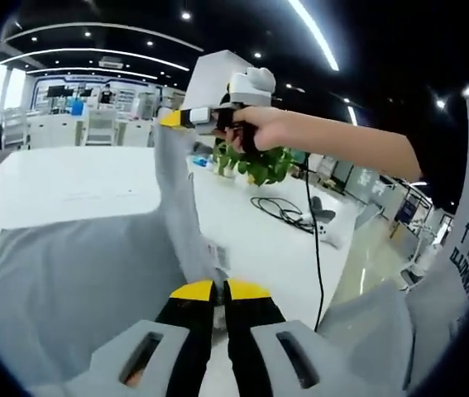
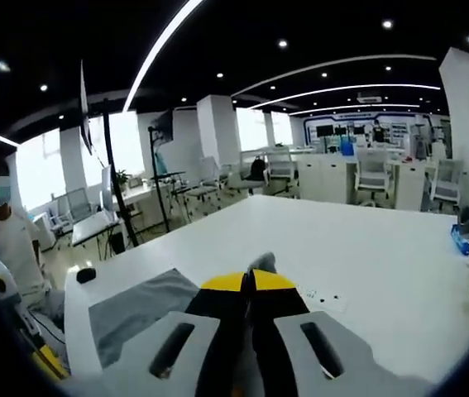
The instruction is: Fold the towel on the table until its edges align and the towel forms a compact rectangular stack.
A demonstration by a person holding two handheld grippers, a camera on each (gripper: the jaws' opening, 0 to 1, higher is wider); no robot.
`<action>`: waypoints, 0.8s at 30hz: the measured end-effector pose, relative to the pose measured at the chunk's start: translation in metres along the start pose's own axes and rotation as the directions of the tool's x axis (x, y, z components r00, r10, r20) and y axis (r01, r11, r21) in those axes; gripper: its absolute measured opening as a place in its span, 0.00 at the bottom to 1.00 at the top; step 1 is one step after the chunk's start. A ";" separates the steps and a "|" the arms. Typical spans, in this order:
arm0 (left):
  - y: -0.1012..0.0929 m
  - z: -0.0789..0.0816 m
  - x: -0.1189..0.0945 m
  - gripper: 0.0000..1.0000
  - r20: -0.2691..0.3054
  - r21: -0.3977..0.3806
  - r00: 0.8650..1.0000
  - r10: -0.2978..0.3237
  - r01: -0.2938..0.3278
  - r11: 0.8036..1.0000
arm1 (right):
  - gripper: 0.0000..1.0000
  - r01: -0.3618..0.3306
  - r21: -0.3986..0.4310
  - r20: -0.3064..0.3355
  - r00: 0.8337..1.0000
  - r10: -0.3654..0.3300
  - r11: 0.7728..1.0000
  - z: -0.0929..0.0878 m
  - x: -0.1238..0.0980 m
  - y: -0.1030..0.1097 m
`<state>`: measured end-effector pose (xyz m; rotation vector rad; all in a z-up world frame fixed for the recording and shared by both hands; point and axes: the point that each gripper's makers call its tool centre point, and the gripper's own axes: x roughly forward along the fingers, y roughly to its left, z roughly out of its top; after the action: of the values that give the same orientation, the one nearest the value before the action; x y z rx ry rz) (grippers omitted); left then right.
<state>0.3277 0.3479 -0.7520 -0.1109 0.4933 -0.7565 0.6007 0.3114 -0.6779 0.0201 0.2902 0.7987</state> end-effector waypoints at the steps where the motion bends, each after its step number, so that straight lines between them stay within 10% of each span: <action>1: 0.002 0.002 -0.003 0.04 0.006 0.005 1.000 0.005 -0.005 1.000 | 0.00 -0.005 -0.004 0.001 1.000 0.005 1.000 0.000 0.003 0.003; 24: 0.023 0.036 -0.052 0.04 0.117 0.035 0.992 0.057 -0.061 0.997 | 0.00 -0.077 -0.041 0.031 0.996 0.078 0.996 0.028 0.042 0.053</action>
<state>0.3263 0.3975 -0.7065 -0.1028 0.3699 -0.6971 0.5989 0.3813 -0.6544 0.0071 0.2441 0.8802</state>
